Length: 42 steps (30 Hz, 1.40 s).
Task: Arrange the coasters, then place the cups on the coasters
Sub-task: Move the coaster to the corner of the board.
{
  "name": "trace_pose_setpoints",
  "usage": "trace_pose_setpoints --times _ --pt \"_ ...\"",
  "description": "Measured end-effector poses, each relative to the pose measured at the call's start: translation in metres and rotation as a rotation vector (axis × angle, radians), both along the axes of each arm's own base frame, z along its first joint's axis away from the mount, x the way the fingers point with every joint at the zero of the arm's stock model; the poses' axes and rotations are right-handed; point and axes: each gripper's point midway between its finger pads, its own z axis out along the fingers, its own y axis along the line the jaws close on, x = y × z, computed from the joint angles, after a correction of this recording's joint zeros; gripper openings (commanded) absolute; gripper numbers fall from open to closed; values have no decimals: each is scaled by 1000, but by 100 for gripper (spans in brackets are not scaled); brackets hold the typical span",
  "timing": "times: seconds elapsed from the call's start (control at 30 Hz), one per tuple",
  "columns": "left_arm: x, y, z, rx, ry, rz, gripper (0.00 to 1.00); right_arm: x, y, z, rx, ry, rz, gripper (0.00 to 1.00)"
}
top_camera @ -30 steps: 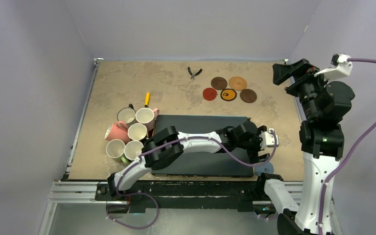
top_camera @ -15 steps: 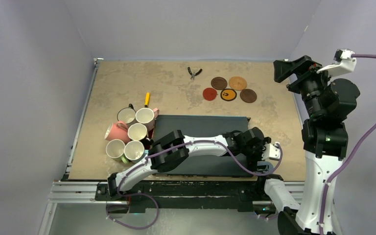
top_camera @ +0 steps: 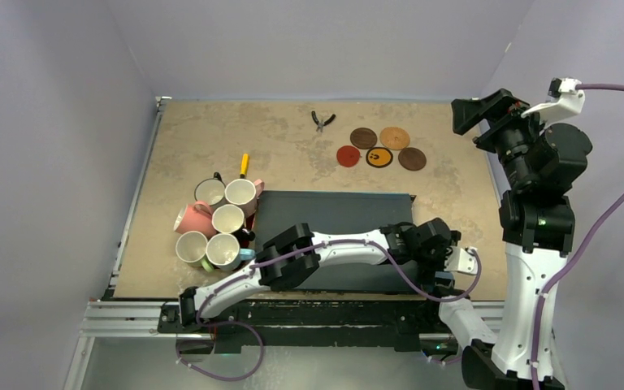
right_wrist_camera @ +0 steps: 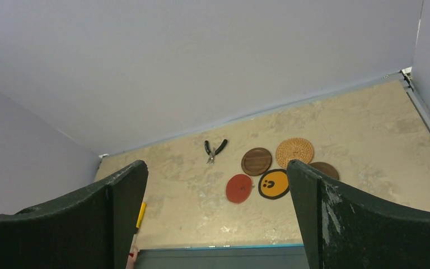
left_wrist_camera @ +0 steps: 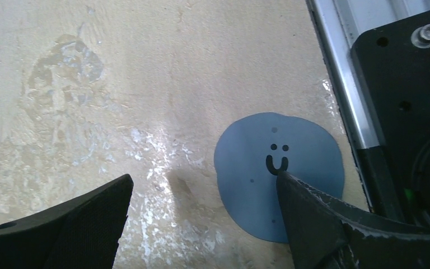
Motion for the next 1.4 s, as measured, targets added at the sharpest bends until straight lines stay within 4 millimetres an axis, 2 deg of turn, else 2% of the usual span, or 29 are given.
trace_pose_setpoints --times 0.33,0.57,0.83,0.97,1.1,1.4 --pt "18 -5 0 12 -144 57 92 7 3 -7 3 18 23 98" --pt "26 -4 1 10 -158 73 91 8 3 -11 4 27 23 98" --pt "73 2 8 -19 -192 164 91 9 3 -11 5 29 23 98" --pt "86 6 10 -29 -174 178 91 9 3 -11 4 27 23 98" --pt "78 7 12 -33 -109 147 93 10 2 -11 3 25 22 98" --pt "40 28 33 67 21 8 95 13 0 -10 -15 26 18 98"
